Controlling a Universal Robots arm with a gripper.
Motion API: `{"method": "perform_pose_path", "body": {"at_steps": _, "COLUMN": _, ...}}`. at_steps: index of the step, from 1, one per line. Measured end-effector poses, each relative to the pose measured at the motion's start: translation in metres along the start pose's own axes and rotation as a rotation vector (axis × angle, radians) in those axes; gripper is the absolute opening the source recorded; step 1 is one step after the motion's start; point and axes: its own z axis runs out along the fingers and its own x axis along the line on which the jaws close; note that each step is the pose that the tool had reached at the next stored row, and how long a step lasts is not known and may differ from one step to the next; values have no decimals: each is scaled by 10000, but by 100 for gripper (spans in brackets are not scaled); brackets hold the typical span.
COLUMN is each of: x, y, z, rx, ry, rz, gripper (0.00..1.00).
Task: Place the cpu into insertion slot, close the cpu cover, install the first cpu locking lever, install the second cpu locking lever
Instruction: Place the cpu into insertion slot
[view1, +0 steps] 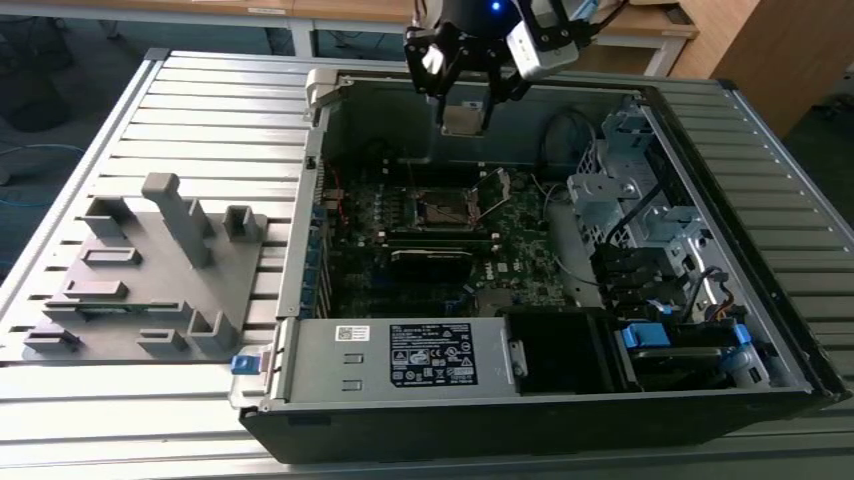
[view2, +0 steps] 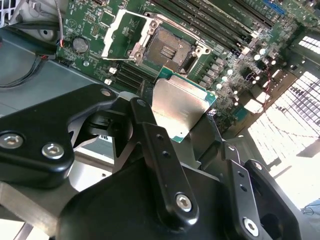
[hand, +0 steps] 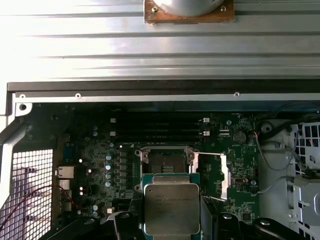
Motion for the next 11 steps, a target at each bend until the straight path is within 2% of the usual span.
{"method": "perform_pose_path", "body": {"at_steps": 8, "x": -3, "y": -13, "z": 141, "rx": -1, "ry": -50, "rz": -7, "gripper": 54}}
{"method": "perform_pose_path", "body": {"at_steps": 11, "x": -3, "y": -14, "z": 154, "rx": 2, "ry": -51, "rz": -6, "gripper": 54}}
